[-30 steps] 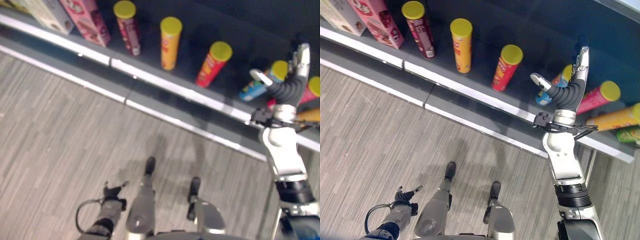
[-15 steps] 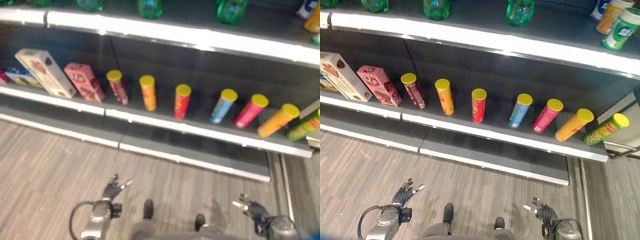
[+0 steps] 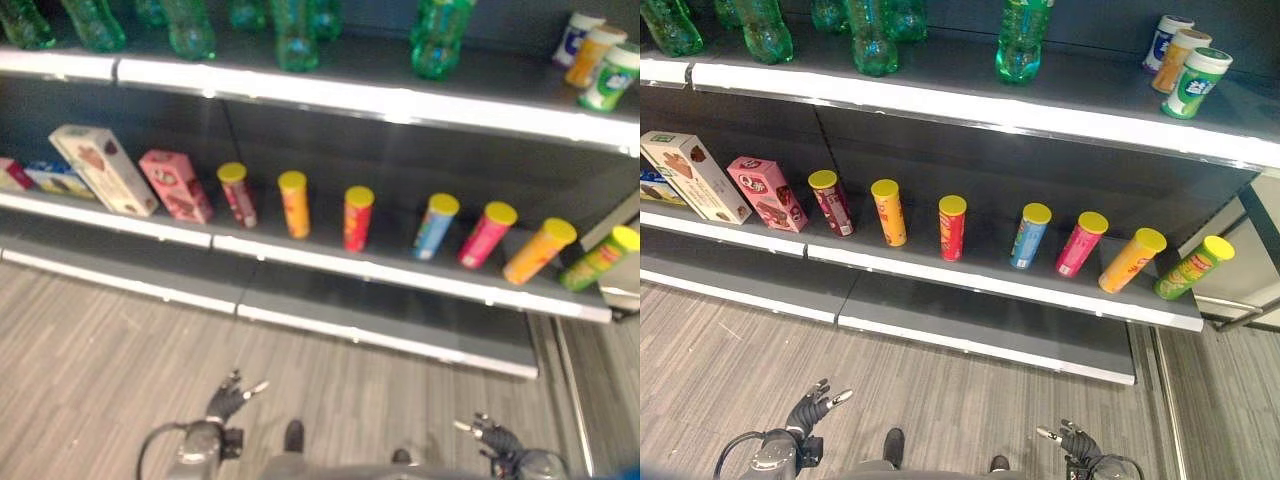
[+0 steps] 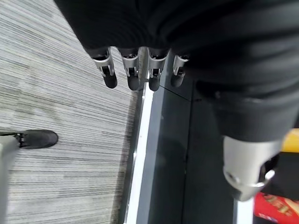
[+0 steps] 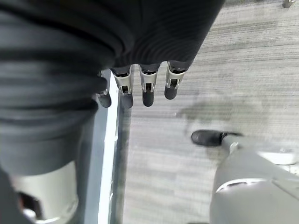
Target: Put the goods on the table back onto the shelves and tidy them up.
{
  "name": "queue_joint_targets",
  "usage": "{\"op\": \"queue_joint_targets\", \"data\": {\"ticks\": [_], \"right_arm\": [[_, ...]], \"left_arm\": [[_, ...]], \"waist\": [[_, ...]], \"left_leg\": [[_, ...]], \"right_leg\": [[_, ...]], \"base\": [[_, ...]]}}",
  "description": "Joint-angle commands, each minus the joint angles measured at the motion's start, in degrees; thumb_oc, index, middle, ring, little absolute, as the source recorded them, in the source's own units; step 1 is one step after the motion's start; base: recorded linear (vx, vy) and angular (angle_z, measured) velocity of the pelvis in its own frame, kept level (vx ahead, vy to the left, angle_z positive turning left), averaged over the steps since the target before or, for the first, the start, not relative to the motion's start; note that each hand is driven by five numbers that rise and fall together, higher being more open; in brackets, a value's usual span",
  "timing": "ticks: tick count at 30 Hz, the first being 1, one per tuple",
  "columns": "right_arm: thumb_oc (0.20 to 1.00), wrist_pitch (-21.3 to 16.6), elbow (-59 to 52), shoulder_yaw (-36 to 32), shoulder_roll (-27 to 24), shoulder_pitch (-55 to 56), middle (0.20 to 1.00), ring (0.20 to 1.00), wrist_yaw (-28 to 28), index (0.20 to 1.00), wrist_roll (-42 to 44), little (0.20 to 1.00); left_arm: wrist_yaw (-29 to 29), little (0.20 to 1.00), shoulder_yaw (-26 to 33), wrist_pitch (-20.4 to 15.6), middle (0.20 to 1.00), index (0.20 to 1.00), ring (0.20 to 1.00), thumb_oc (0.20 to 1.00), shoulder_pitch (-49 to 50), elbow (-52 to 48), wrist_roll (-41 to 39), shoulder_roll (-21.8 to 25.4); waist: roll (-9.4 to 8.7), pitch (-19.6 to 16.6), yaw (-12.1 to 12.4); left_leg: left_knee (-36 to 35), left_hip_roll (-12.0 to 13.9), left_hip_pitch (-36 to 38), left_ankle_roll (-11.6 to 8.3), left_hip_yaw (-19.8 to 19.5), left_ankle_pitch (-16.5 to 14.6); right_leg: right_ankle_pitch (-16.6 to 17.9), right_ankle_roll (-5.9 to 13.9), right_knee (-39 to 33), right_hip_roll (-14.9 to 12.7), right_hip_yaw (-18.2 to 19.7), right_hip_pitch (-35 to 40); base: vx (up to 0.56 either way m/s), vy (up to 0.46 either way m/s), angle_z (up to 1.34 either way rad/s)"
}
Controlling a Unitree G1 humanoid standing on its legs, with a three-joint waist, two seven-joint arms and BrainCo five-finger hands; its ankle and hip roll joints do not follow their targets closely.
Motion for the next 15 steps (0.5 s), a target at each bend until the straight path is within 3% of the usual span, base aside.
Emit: {"op": "queue_joint_targets", "data": {"ticks": [1, 5, 11, 15], "right_arm": [[1.0, -2.2, -0.1, 0.9, 0.6, -3.6, 1.0, 1.0, -2.3, 1.0, -1.8, 1.0], [1.0, -2.2, -0.1, 0.9, 0.6, -3.6, 1.0, 1.0, -2.3, 1.0, -1.8, 1.0], [1.0, -2.6, 2.5, 1.0, 1.6, -4.2, 1.0, 1.0, -3.6, 1.0, -1.2, 1.0], [1.0, -2.8, 3.2, 0.8, 1.7, -4.4, 1.0, 1.0, -3.9, 1.0, -1.1, 1.0]], "left_arm": [[0.7, 1.0, 1.5, -1.4, 1.0, 1.0, 1.0, 1.0, -3.3, 1.3, -0.3, 0.9], [0.7, 1.0, 1.5, -1.4, 1.0, 1.0, 1.0, 1.0, -3.3, 1.3, -0.3, 0.9], [2.1, 1.0, 2.0, -1.4, 1.0, 1.0, 1.0, 1.0, -4.6, 12.0, 1.8, -0.7], [1.9, 1.0, 2.8, -1.8, 1.0, 1.0, 1.0, 1.0, -4.9, 11.9, -1.0, -0.9]], "waist": [[-1.36, 1.3, -0.1], [-1.36, 1.3, -0.1], [-1.01, 1.6, -0.9], [-1.06, 1.7, -1.1]], "left_leg": [[7.7, 3.4, 1.8, -2.73, 1.4, -12.7], [7.7, 3.4, 1.8, -2.73, 1.4, -12.7], [7.6, 3.4, 2.3, -2.75, 1.8, -12.8], [7.7, 3.5, 2.4, -2.82, 1.9, -12.8]], "right_leg": [[-4.3, 2.17, 5.1, -3.3, -0.6, -3.5], [-4.3, 2.17, 5.1, -3.3, -0.6, -3.5], [-4.6, 1.83, 4.9, -3.3, -0.2, -3.2], [-4.7, 1.85, 4.9, -3.3, -0.3, -2.9]], "base": [[-0.01, -0.001, -0.14], [0.0, 0.0, -0.02], [0.0, 0.0, 0.0], [0.0, 0.0, 0.0]]}}
